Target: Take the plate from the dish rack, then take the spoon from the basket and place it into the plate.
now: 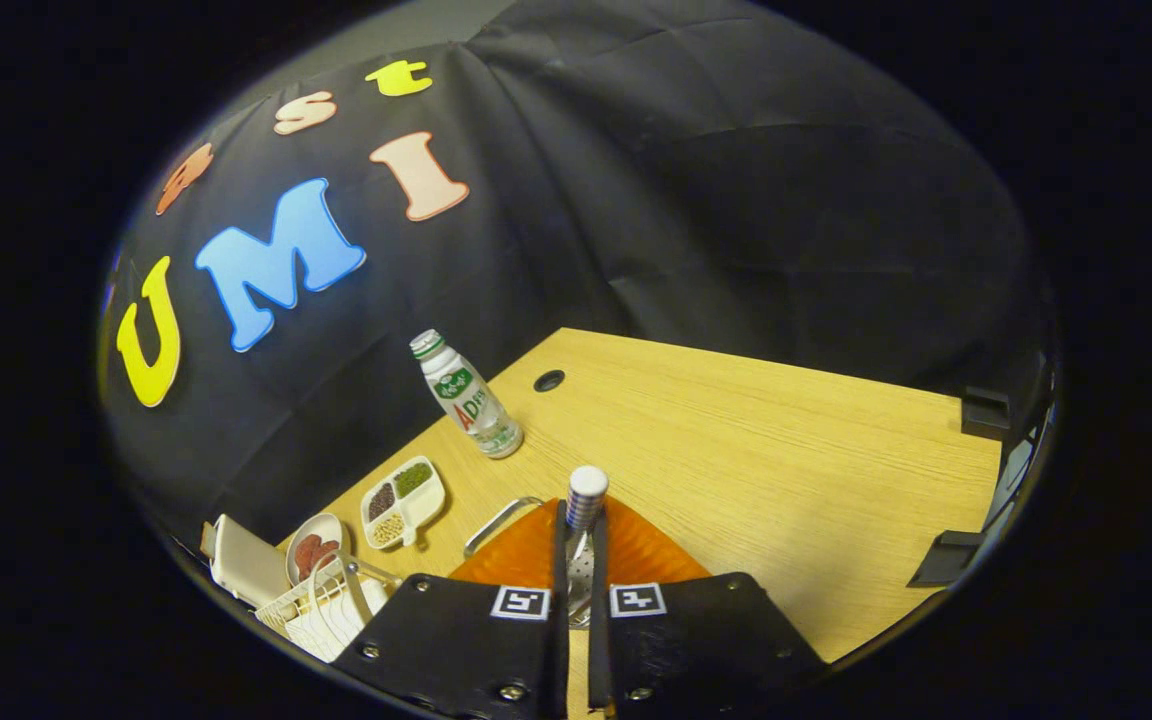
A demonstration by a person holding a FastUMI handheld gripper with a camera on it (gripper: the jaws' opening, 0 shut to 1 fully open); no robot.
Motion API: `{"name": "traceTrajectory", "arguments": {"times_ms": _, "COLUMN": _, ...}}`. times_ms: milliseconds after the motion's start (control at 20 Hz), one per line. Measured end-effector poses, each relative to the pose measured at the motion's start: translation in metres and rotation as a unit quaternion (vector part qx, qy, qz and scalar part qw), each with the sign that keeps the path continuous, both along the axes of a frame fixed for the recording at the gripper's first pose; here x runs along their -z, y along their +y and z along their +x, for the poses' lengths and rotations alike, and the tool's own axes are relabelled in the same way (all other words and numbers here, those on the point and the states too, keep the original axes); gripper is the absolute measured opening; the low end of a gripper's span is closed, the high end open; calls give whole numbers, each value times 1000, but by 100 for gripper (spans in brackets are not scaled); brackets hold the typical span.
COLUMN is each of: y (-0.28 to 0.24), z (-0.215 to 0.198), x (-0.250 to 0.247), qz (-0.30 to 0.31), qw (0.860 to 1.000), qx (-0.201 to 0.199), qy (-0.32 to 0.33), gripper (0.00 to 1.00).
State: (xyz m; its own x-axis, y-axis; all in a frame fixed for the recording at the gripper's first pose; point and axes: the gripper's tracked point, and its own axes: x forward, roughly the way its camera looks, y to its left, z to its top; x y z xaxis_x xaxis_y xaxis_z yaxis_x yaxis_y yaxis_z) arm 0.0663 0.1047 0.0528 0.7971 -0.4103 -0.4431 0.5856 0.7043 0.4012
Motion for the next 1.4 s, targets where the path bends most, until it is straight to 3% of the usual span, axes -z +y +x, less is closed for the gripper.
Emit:
{"name": "traceTrajectory", "arguments": {"times_ms": 100, "y": 7, "z": 10, "x": -3, "qz": -11, "qw": 1000, "qx": -15, "qy": -6, "gripper": 8}}
{"name": "traceTrajectory", "arguments": {"times_ms": 150, "y": 12, "z": 10, "x": -6, "qz": -15, "qw": 1000, "qx": -20, "qy": -2, "gripper": 0}}
{"name": "traceTrajectory", "arguments": {"times_ms": 400, "y": 25, "z": 8, "x": -46, "qz": -75, "qw": 997, "qx": -36, "qy": -2, "gripper": 0}}
{"name": "traceTrajectory", "arguments": {"times_ms": 850, "y": 78, "z": -57, "x": -134, "qz": -194, "qw": 979, "qx": -66, "qy": -12, "gripper": 0}}
{"name": "traceTrajectory", "arguments": {"times_ms": 1100, "y": 149, "z": -97, "x": -140, "qz": -218, "qw": 967, "qx": -128, "qy": -12, "gripper": 0}}
{"name": "traceTrajectory", "arguments": {"times_ms": 1400, "y": 236, "z": -137, "x": -105, "qz": -216, "qw": 950, "qx": -224, "qy": 1, "gripper": 0}}
